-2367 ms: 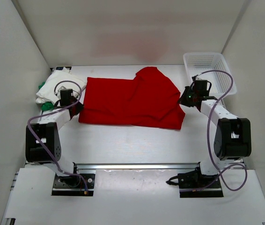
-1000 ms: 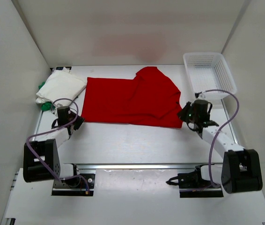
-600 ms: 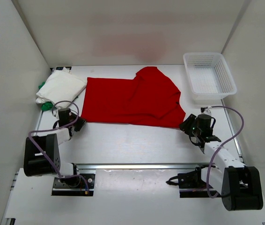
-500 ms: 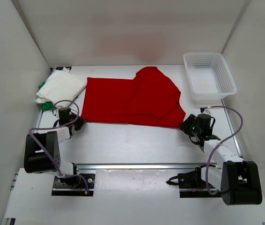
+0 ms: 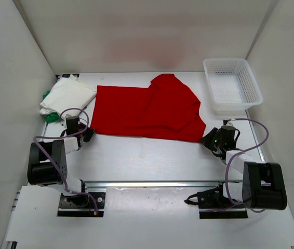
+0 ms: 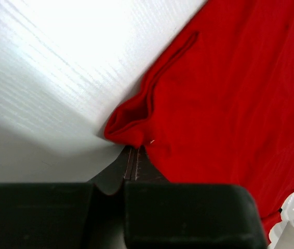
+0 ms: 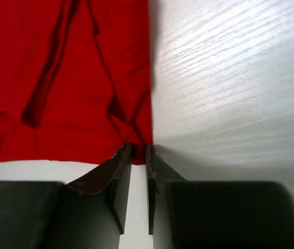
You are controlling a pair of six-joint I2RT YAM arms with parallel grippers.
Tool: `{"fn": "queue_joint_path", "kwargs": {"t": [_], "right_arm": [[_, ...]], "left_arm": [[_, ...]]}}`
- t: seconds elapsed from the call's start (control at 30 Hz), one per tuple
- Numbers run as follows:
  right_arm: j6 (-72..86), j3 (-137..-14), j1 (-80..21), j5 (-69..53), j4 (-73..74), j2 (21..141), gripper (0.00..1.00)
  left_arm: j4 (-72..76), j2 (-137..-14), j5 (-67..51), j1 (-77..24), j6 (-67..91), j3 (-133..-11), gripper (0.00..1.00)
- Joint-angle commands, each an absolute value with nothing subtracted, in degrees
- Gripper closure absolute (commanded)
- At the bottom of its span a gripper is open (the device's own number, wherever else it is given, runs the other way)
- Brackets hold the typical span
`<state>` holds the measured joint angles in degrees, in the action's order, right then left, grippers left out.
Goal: Fold and stack the t-shirts
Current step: Fold the flattened tshirt in 1/3 of the way
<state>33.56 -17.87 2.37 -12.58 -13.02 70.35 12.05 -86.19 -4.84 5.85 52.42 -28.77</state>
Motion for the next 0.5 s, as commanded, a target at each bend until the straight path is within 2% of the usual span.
{"fn": "queue_joint_path", "kwargs": {"t": [0.0, 0.03, 0.1, 0.47], "right_arm": [[35.15, -18.46, 3.60, -12.93, -16.96, 71.28, 0.87], [34.81, -18.46, 3.69, -11.96, -17.31, 71.45, 0.95], [35.24, -18.37, 4.30, -12.22, -17.58, 71.11, 0.99], [34.45, -18.72, 2.11, -5.98, -8.27, 62.77, 1.00]], "left_arm": [[12.31, -85.96, -3.79, 5.80, 51.07, -30.85, 1.00], [12.04, -85.96, -4.04, 5.19, 51.15, -30.94, 1.00], [12.22, -85.69, -3.43, 5.80, 51.24, -30.85, 1.00], [8.62, -82.18, -4.92, 7.20, 50.19, -28.04, 1.00]]}}
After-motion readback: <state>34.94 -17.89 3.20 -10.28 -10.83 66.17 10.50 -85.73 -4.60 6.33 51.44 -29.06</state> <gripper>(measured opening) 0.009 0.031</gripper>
